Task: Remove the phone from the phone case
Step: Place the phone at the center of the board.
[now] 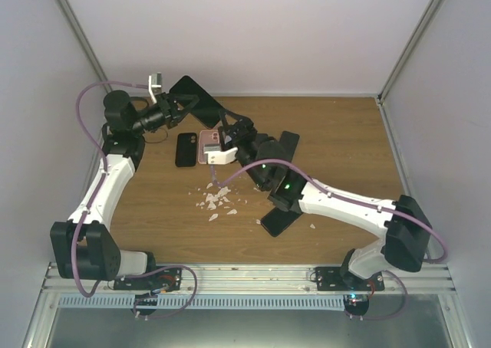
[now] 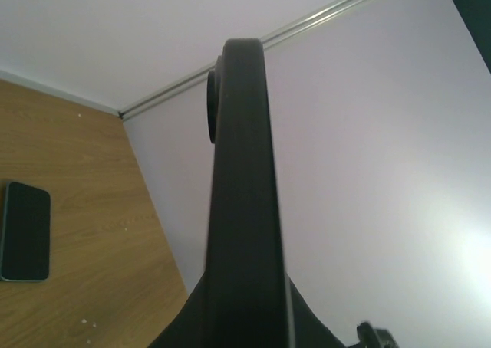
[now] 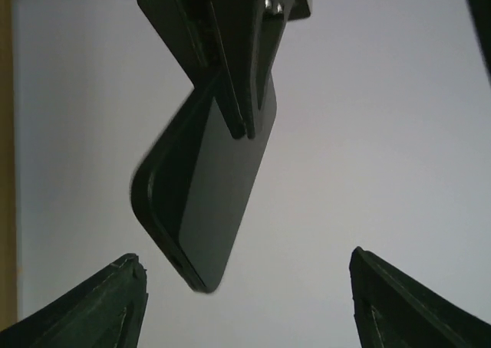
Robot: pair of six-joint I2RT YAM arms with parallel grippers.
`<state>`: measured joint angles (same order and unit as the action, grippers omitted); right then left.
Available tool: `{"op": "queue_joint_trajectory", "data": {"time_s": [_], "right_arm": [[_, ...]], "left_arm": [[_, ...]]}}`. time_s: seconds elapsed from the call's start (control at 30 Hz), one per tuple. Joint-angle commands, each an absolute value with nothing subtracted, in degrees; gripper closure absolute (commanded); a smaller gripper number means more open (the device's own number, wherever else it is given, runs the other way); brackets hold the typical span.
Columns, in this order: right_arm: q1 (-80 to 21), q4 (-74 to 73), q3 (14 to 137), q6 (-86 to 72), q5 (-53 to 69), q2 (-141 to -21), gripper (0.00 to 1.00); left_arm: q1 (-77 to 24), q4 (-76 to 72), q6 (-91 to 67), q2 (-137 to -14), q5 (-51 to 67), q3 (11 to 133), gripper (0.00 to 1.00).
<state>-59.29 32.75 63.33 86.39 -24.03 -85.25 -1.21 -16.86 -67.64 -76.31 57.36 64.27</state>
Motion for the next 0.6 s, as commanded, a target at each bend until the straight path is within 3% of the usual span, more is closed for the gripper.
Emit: {"op": "queue_joint_trajectory", "data": {"time_s": [0.0,0.33,0.57], "right_arm": [[-56.35,17.23,67.85,71.20,-23.86,-81.80,0.25],[-46.02,-15.64,77.69,44.09,-2.78,-75.63,0.10],[-37.69,-25.31,83.05,30.50,13.95,-74.32,0.04]], "left_arm": [[-0.63,-15.91,-60.43,-75.44,56.76,66.24,1.00],[-0.83,-13.33,-48.86,-75.41,58.85,67.83,1.00],[-3.59,-13.17,-39.06,-75.42,63.50,67.98,1.00]]}}
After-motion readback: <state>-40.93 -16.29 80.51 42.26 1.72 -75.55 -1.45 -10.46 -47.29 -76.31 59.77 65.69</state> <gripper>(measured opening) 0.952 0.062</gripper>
